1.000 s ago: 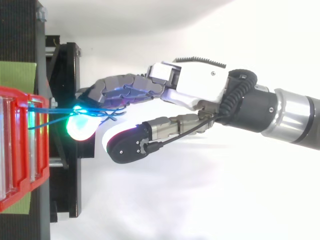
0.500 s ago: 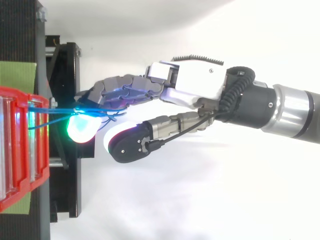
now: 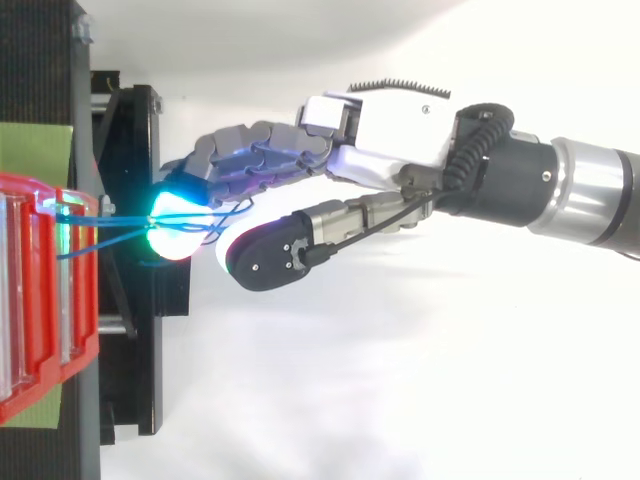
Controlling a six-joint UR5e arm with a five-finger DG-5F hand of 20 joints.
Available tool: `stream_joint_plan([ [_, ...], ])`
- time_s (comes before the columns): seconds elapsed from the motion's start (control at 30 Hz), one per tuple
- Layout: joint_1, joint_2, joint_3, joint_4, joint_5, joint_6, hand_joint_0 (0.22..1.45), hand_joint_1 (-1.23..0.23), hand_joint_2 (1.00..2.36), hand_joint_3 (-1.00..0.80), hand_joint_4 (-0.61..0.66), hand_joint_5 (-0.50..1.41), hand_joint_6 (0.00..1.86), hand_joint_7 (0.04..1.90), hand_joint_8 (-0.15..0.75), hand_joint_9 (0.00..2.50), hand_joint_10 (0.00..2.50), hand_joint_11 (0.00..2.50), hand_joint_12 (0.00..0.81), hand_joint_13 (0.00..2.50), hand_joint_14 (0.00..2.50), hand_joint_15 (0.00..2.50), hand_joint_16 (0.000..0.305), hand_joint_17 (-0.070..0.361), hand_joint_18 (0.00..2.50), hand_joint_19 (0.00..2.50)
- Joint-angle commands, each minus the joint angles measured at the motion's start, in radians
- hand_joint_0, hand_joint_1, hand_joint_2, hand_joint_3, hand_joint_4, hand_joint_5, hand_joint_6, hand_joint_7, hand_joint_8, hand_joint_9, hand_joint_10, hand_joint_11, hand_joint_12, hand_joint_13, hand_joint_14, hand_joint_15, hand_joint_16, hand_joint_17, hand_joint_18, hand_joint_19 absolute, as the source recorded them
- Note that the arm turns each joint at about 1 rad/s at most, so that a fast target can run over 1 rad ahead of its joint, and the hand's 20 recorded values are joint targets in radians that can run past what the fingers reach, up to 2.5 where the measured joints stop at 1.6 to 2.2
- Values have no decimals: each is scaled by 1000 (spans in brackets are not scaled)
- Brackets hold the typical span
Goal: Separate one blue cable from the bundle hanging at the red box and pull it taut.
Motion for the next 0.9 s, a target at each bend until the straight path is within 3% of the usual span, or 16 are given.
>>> stream_joint_plan([
  [0.0,-6,0,0,0,-7,0,535,-585,1007,-432,270,-162,504,1017,276,355,0,0,318,505,4,105,45,101,350,418],
  [0.2,-12,0,0,1,-24,0,535,-583,1006,-429,260,-158,504,1041,278,365,0,0,319,507,4,102,45,101,350,422],
  [0.87,-23,0,18,-5,-30,1,535,-517,1006,-437,236,-139,503,1126,289,402,0,0,319,523,5,108,45,100,363,430],
])
